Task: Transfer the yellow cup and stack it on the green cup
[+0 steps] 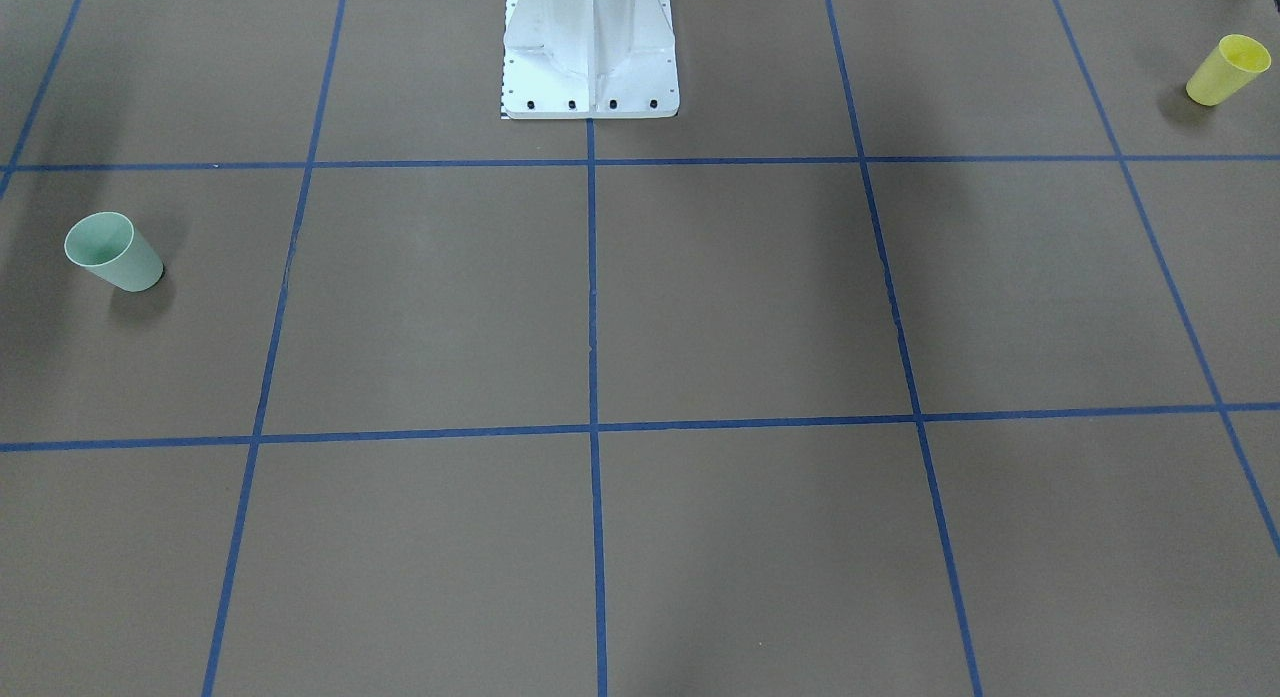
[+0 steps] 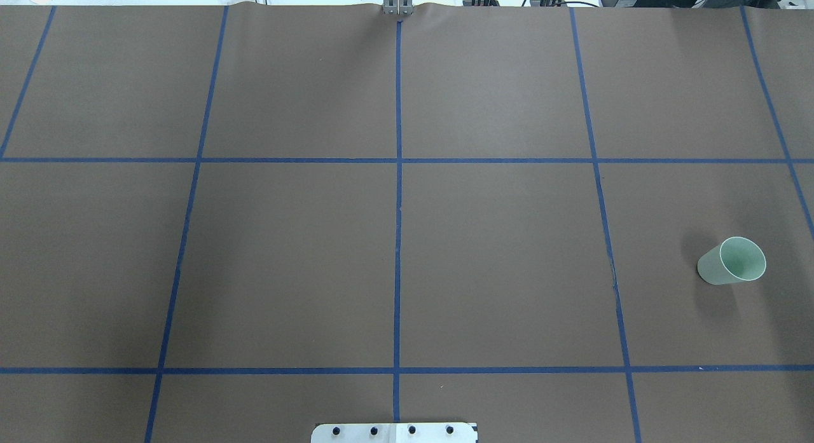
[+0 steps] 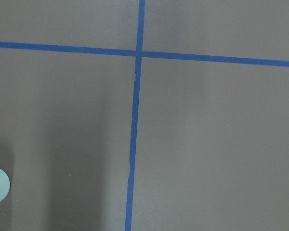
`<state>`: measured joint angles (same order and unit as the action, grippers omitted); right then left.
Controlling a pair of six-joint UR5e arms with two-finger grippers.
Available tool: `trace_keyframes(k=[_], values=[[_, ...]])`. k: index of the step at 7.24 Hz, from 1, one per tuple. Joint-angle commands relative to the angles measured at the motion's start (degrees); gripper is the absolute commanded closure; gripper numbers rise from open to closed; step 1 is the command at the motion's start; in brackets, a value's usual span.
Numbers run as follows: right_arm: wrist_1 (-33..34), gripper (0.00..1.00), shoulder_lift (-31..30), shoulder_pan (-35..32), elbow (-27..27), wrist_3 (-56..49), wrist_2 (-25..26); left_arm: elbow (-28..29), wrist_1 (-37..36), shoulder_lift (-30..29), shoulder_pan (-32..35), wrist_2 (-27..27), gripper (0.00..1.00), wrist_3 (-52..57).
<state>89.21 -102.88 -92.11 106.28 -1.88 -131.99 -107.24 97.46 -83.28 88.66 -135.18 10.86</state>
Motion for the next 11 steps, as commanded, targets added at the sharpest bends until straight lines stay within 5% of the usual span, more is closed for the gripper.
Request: trace_keyframes(k=[1, 5, 6, 11], values=[[0.1, 0.0, 0.2, 0.0, -0.5, -0.8, -0.1, 0.4, 1.2, -0.1, 0.0, -0.1, 0.0, 0.2], [-2.3, 0.0, 0.2, 0.0, -3.7, -0.2, -0.7, 0.3, 2.1, 0.2, 0.0, 0.0, 0.0, -0.4], [-2.3, 0.0, -0.1, 0.0, -4.2, -0.4, -0.8, -0.2, 2.3, 1.6, 0.1, 0.5, 0.0, -7.9], [-2.3, 0.0, -0.9, 0.1, -5.2, -0.3, -0.9, -3.8, 5.5, 2.3, -0.5, 18.4, 0.0, -37.9]])
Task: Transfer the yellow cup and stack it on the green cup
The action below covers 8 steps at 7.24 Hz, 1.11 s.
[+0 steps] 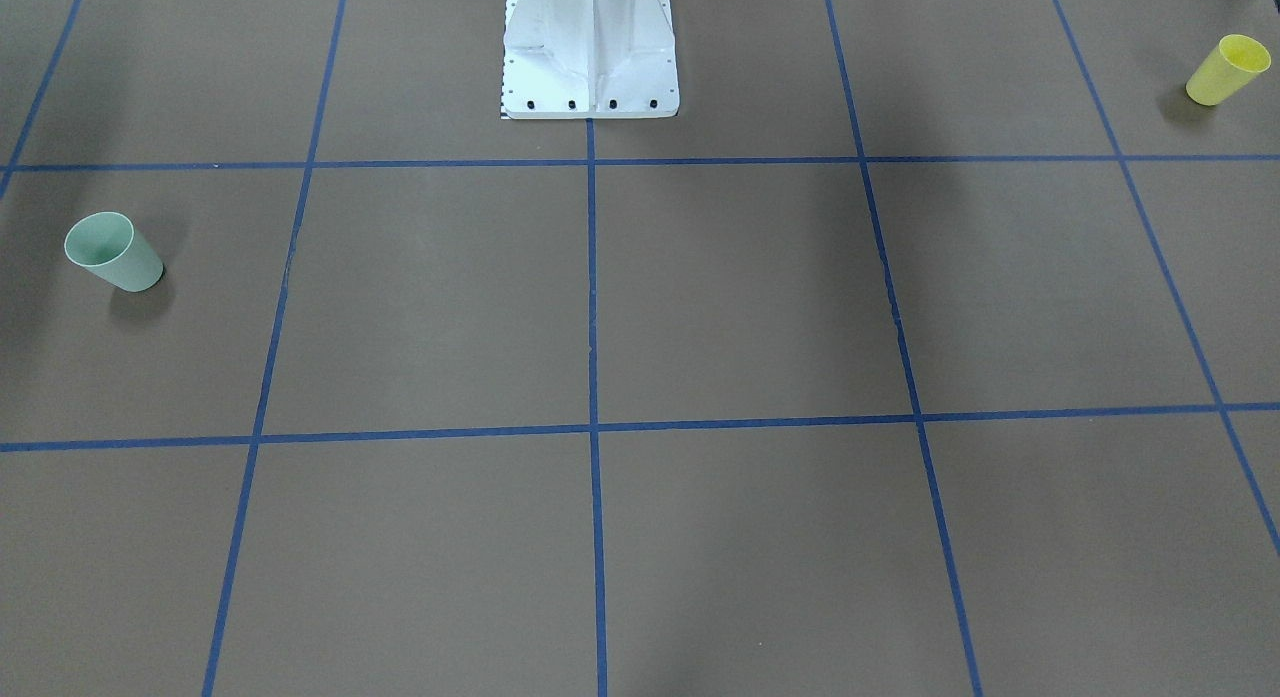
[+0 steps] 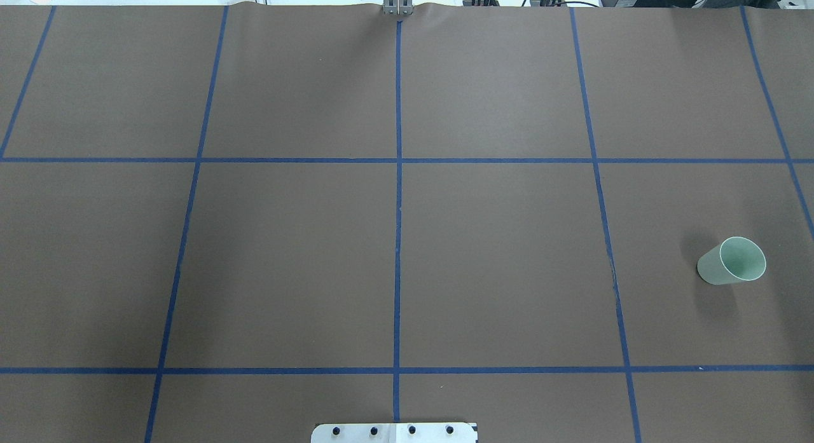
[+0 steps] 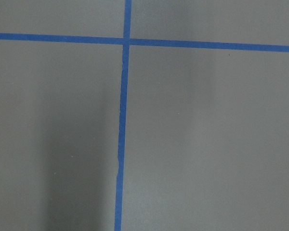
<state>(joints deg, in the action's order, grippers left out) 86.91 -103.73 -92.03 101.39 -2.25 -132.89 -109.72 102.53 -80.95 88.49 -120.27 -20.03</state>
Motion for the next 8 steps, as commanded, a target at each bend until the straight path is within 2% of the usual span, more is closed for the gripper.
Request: trace_keyframes(k=[1, 2, 4, 5, 6, 8], values=[[0.0, 0.0, -0.1, 0.0, -0.6, 0.0, 0.0, -2.5, 0.4, 0.0, -1.9, 8.6, 0.0, -12.9], [0.0, 0.0, 0.0, 0.0, -0.6, 0.0, 0.0, -2.9, 0.4, 0.0, -5.5, 16.2, 0.0, -20.2], [0.0, 0.0, 0.0, 0.1, -2.0, 0.0, -0.1, -2.9, -0.1, 0.0, -13.6, 26.4, 0.0, -33.6], [0.0, 0.0, -0.1, 0.1, -2.3, 0.0, -0.4, -2.9, -2.8, 0.0, -18.2, 32.0, 0.0, -41.0], [0.0, 0.0, 0.0, 0.1, -3.5, 0.0, -2.1, -2.9, -8.2, -0.1, -21.3, 37.4, 0.0, -46.4], [0.0, 0.0, -0.1, 0.1, -3.8, 0.1, -3.0, -2.9, -19.2, 0.0, -25.4, 42.8, 0.0, -56.3]])
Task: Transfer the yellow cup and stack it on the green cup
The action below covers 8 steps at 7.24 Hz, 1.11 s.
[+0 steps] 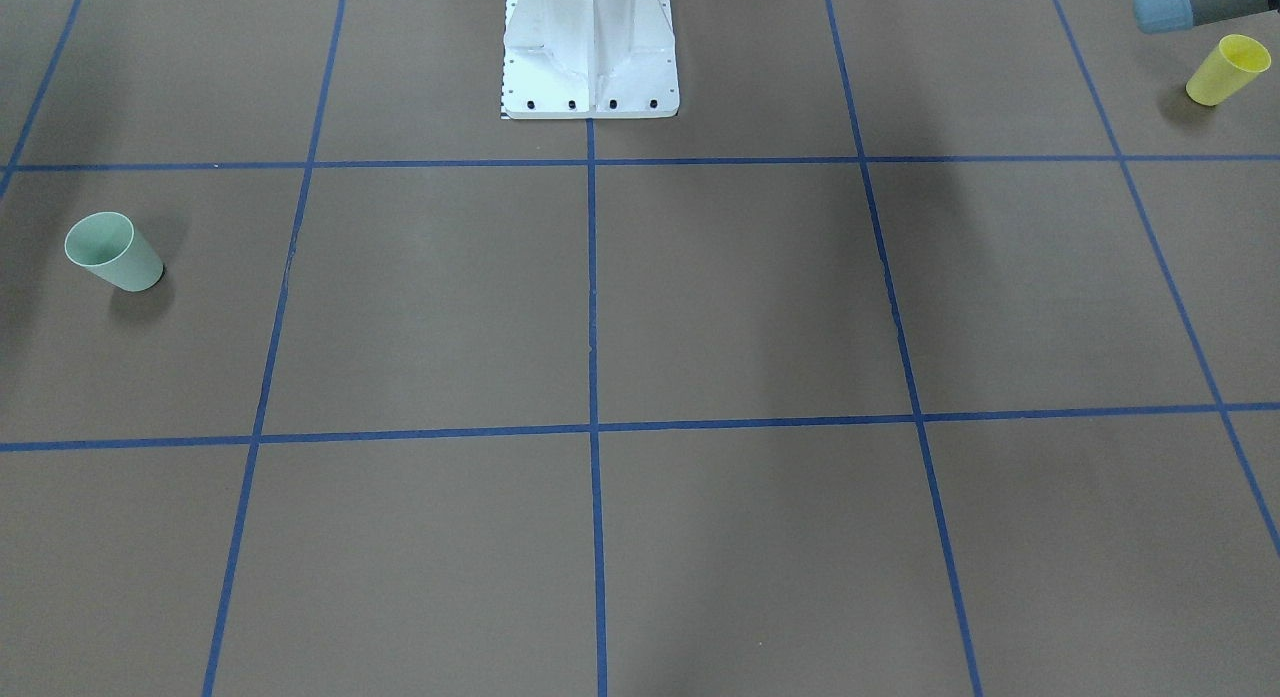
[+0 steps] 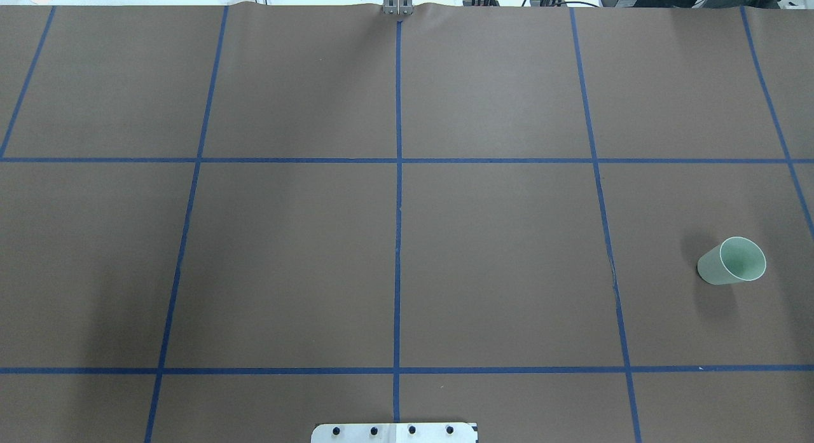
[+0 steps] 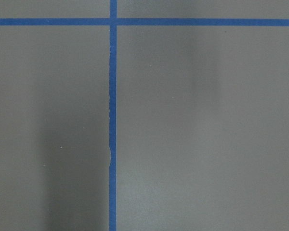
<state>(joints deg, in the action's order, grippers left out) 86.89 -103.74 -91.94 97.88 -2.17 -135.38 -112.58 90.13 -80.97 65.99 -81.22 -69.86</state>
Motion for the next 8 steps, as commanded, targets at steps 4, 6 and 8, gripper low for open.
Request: trace_keyframes(k=[4, 6, 8], values=[[-0.1, 0.0, -0.1, 0.0, -1.3, 0.2, -0.6, 0.4, -38.5, -0.1, -12.1, 3.0, 0.0, -34.1], [-2.1, 0.0, -0.1, 0.0, -1.4, 0.3, -0.4, 2.6, -46.9, -0.1, -14.7, -4.3, 0.0, -44.2], [-2.2, 0.0, -0.1, 0.0, -1.4, 0.4, -0.3, 9.8, -48.0, -0.1, -15.5, -10.6, 0.0, -51.7]])
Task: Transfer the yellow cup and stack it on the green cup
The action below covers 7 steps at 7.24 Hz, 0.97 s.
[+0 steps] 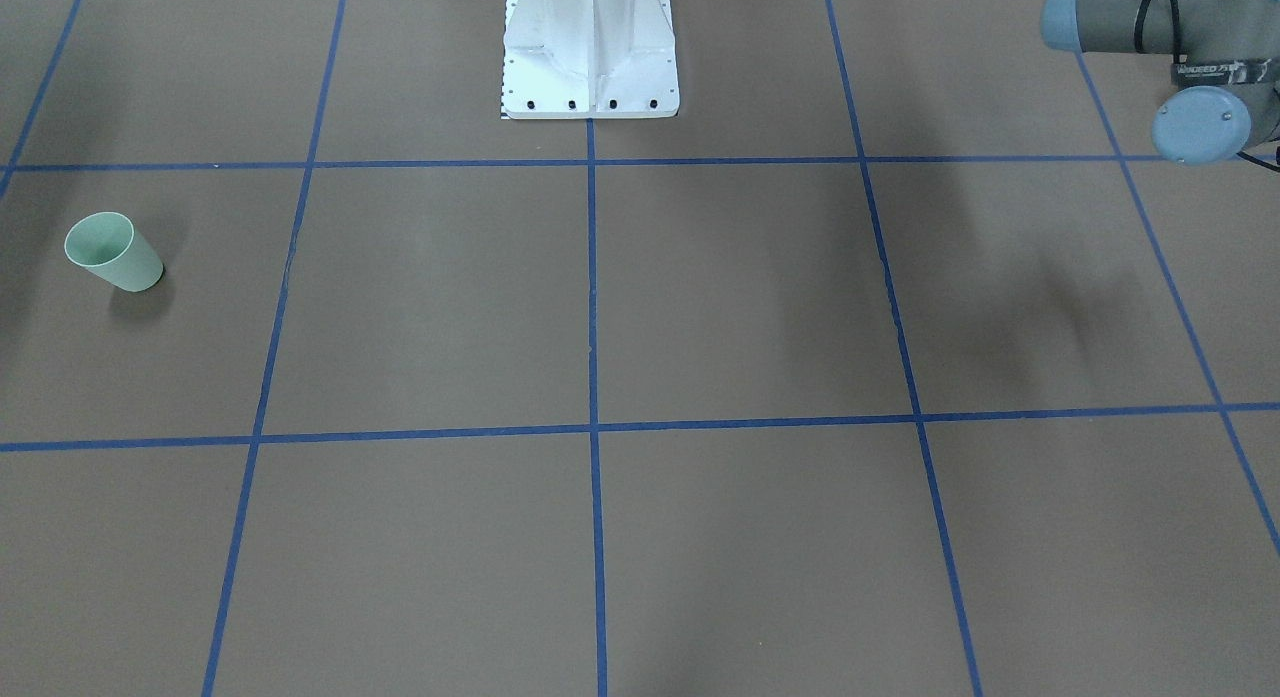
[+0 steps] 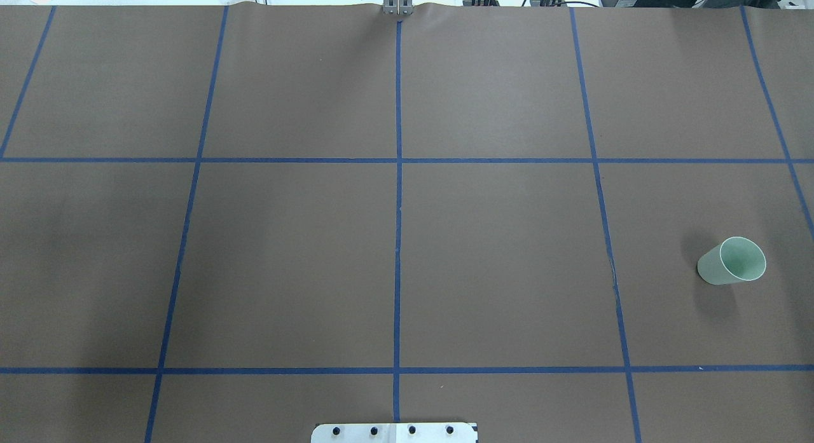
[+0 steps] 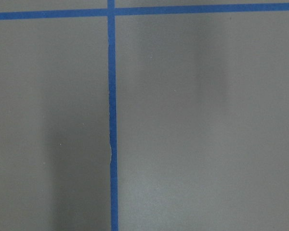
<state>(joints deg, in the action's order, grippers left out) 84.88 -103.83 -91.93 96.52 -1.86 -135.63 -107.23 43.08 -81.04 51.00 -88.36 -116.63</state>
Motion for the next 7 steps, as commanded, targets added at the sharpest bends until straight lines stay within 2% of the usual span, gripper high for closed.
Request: trace_keyframes(k=[1, 4, 5, 7], values=[[-0.2, 0.0, -0.3, 0.0, 0.0, -0.1, -0.1, 7.8, -0.5, 0.0, -0.5, -6.2, 0.0, -7.0], [-0.9, 0.0, -0.4, 0.0, 0.1, -0.2, -0.2, 11.1, 0.8, 0.0, -3.5, -18.8, 0.0, -12.3], [-0.9, 0.0, -0.4, 0.0, 0.1, -0.1, -0.2, 11.8, 1.8, 0.1, -6.1, -21.5, 0.0, -15.0], [-0.9, 0.0, -0.4, 0.0, 0.1, -0.2, -0.3, 19.6, 8.9, 0.1, -7.2, -22.6, 0.0, -18.3]])
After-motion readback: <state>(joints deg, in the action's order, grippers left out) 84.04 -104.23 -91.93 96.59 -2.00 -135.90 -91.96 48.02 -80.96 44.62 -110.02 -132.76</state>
